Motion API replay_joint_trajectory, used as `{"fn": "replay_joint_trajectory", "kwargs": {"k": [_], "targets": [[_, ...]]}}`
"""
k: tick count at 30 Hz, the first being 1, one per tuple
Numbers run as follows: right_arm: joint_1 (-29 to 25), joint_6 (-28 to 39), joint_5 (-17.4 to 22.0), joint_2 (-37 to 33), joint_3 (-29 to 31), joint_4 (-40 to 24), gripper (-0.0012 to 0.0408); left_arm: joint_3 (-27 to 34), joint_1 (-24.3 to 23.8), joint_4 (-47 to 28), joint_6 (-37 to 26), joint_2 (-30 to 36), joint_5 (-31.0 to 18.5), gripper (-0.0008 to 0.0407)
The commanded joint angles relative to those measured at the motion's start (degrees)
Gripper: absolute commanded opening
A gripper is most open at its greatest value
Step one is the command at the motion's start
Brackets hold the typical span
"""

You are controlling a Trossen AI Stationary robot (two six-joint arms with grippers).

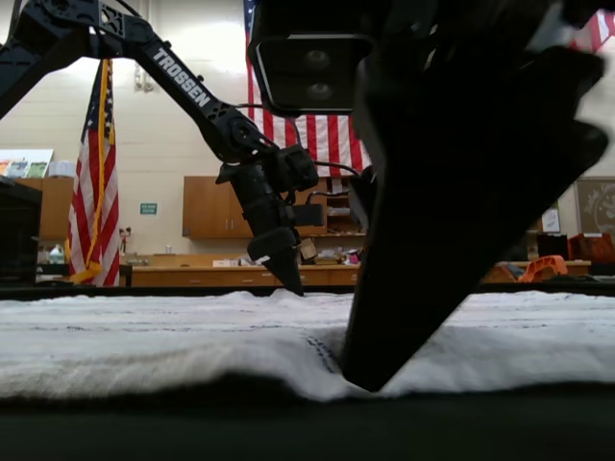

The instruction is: Fold the towel

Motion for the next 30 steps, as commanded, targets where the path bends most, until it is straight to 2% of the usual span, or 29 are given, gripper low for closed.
{"fn": "replay_joint_trajectory", "kwargs": {"k": [1, 5, 9, 12, 16, 19, 21, 30], "targets": [[-0.1, 0.0, 0.0, 0.0, 0.0, 0.0, 0.0092, 0.1, 0.0, 0.0, -0.1, -0.1, 0.1, 0.0], [-0.1, -0.6, -0.5, 0.0, 0.0, -0.1, 0.0058, 0.1, 0.0, 0.0, -0.1, -0.1, 0.1, 0.0], [-0.1, -0.6, -0.6, 0.0, 0.0, -0.1, -0.0009, 0.1, 0.0, 0.0, -0.1, -0.1, 0.1, 0.0], [-0.1, -0.4, -1.3, 0.0, 0.0, -0.2, 0.0015, 0.1, 0.0, 0.0, -0.1, -0.1, 0.1, 0.0], [0.2, -0.4, -3.7, -0.1, 0.0, -0.4, -0.0005, 0.1, 0.0, 0.0, -0.1, -0.1, 0.1, 0.0], [0.9, -0.3, -4.7, -0.3, 0.0, -0.6, 0.0006, 0.1, 0.0, 0.0, -0.1, -0.1, 0.1, 0.0], [1.1, 0.3, -5.8, -0.4, 0.2, -0.7, -0.0003, 0.1, 0.0, 0.0, -0.1, -0.1, 0.1, 0.0], [1.4, 1.2, -5.6, -4.2, 0.7, -4.9, -0.0003, 0.1, 0.0, -0.2, -0.1, -0.1, 0.2, 0.0]]}}
